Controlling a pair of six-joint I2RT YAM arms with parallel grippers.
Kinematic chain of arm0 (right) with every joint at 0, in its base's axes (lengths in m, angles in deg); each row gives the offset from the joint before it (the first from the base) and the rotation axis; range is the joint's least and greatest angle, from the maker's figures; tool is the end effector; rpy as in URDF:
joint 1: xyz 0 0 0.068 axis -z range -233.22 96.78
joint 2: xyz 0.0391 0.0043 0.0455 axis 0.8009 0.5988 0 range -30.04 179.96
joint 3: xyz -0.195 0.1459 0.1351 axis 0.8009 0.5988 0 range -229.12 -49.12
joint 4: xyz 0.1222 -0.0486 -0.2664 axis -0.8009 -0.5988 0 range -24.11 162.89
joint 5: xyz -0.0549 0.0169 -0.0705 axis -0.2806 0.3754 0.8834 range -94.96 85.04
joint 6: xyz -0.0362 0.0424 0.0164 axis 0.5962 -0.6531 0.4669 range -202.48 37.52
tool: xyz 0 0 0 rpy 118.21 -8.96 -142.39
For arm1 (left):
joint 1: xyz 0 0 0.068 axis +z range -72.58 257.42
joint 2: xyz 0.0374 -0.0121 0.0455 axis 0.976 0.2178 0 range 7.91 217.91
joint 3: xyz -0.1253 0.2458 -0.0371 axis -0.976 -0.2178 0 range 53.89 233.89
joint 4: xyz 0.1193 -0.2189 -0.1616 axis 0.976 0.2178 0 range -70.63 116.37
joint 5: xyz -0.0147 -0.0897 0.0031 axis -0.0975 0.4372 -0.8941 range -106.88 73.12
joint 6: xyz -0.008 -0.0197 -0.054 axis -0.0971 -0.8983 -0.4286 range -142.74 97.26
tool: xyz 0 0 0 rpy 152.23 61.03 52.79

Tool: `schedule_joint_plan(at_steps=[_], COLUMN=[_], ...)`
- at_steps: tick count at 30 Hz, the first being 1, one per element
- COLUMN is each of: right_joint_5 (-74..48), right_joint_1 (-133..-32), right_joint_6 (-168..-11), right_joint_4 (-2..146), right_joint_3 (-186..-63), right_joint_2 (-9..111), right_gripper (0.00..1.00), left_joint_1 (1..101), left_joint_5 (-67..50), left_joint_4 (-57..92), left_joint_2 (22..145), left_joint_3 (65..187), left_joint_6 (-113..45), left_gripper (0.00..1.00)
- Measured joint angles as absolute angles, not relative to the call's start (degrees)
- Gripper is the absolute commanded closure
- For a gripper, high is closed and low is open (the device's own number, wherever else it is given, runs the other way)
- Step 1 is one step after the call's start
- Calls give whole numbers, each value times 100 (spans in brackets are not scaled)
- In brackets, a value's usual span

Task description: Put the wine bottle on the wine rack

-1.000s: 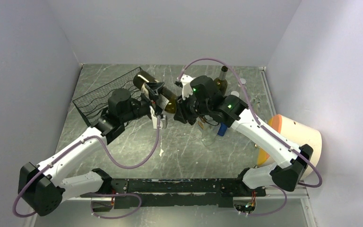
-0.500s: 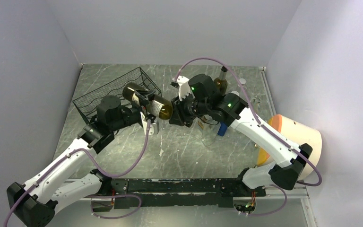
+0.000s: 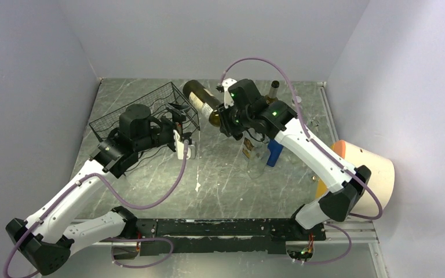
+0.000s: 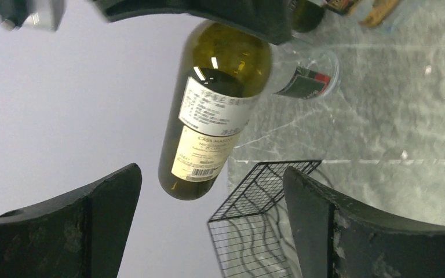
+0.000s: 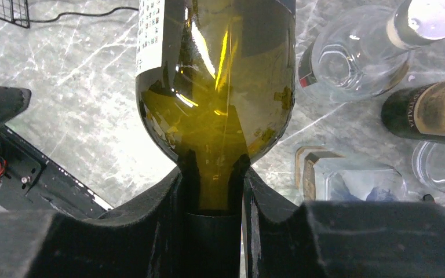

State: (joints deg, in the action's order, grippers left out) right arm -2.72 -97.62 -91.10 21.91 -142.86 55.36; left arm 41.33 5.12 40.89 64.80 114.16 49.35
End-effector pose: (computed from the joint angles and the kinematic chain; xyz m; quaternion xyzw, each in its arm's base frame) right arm 0.2543 0.2468 0.4045 -0.2738 0.8738 0.1632 0.3673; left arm 0.1996 -0.1648 0.3811 0.7094 0.3755 0.0310 0.5956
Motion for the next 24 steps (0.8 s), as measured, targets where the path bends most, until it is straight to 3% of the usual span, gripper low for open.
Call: schedule_joint_plan(at_steps=[5,13,24], right_joint_5=[-368,-853,-1697], right_joint_1=[-9804,-9828,-10048], right_joint_6=[-9067,-9045,-9130], right_joint_4=[2256,2591,3100], right_joint_3=[-14128,-12856,-11604], right_joint_2=[5423,4455,4387], right_gripper=[100,100,100], left_joint_1=[4124,4120,4126], left_joint_5=[208,-1783,-3193], left_joint_4=[3228,1728,2729], left_joint_2=[6206,5667,6023], left_joint_3=[11174,10975,10848], left_joint_6=[3381,-795,-3987], left_gripper=[5,5,5])
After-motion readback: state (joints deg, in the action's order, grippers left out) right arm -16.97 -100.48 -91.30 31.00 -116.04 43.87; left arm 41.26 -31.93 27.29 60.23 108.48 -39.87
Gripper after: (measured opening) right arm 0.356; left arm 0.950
